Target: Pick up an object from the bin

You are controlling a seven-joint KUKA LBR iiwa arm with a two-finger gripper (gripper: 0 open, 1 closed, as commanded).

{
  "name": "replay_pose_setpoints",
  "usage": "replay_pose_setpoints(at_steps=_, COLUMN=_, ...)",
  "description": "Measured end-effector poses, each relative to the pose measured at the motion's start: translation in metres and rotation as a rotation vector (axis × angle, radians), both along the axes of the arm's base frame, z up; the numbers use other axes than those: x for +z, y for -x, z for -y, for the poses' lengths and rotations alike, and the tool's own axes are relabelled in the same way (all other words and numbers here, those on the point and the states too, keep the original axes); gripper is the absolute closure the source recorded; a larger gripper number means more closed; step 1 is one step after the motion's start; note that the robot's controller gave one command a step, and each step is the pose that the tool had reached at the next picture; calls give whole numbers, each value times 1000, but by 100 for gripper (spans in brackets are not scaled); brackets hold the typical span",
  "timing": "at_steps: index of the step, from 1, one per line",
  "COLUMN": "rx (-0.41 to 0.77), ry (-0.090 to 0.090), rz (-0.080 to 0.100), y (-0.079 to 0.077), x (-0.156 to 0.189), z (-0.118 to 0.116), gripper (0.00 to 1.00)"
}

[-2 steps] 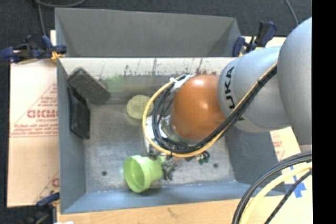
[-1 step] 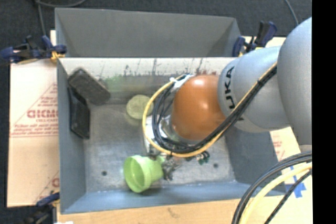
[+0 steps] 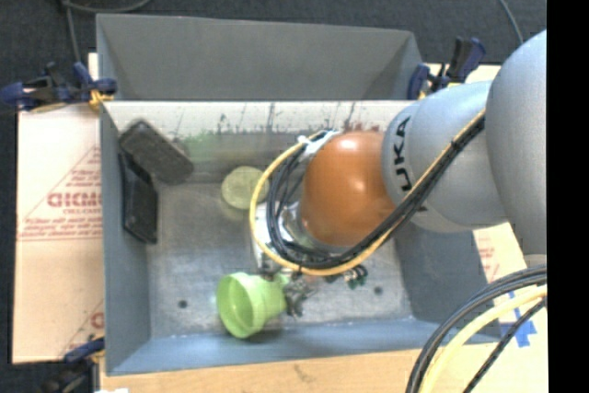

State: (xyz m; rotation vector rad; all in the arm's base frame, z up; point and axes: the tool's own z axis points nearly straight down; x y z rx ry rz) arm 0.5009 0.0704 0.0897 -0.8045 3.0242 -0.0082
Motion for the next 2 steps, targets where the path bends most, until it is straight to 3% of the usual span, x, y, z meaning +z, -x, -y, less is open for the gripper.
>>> replay_pose_setpoints(at_steps=2, rx=-1, ry=0, rz=0, y=0, x=0, z=0, gripper=100)
